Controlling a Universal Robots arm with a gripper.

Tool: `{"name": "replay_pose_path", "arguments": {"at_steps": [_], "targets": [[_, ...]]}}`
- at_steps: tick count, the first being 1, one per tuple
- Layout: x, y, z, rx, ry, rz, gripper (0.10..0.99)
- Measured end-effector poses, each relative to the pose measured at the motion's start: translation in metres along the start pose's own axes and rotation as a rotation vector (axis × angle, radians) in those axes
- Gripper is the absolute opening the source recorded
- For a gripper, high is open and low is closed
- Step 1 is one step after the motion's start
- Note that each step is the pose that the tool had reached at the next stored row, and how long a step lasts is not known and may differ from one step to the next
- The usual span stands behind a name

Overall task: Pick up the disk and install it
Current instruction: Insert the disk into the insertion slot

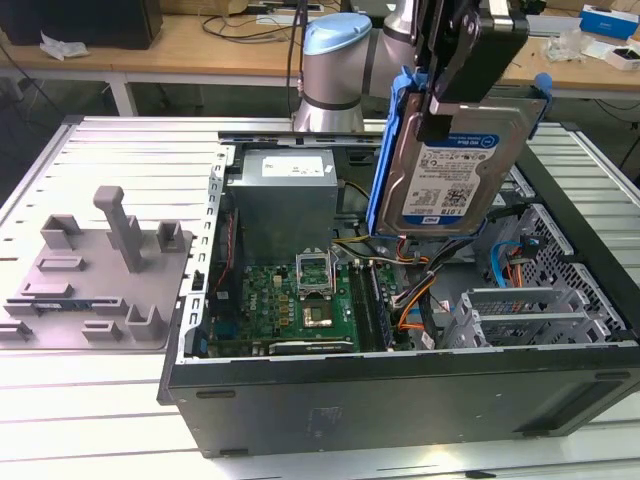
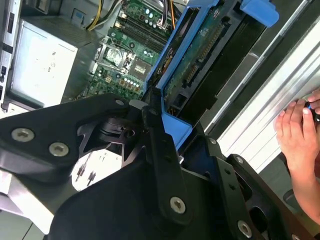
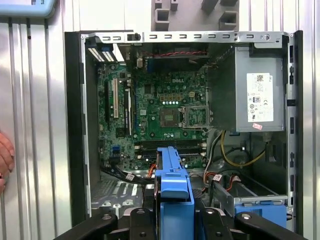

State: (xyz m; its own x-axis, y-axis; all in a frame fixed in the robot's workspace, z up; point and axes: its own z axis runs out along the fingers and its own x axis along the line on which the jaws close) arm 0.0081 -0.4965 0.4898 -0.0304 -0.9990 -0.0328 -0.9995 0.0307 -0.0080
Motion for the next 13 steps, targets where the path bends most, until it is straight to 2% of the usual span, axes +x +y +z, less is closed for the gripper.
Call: {"name": "replay_pose_path", "arguments": {"at_steps": [2, 3, 7, 11, 13], "targets": [[0.0062, -0.0002, 0.0005, 0.0, -0.0141, 0.0, 0.365], [0.0083, -0.0003, 0.0006, 0.0, -0.0158, 0.0, 0.365], [0.0111, -0.0037, 0.0006, -0.003, -0.0136, 0.0, 0.365], [0.0137, -0.0064, 0.0005, -0.005, -0.0041, 0.0, 0.365], [0.0137, -0.0064, 0.0004, -0.005, -0.0035, 0.0, 0.365]]}}
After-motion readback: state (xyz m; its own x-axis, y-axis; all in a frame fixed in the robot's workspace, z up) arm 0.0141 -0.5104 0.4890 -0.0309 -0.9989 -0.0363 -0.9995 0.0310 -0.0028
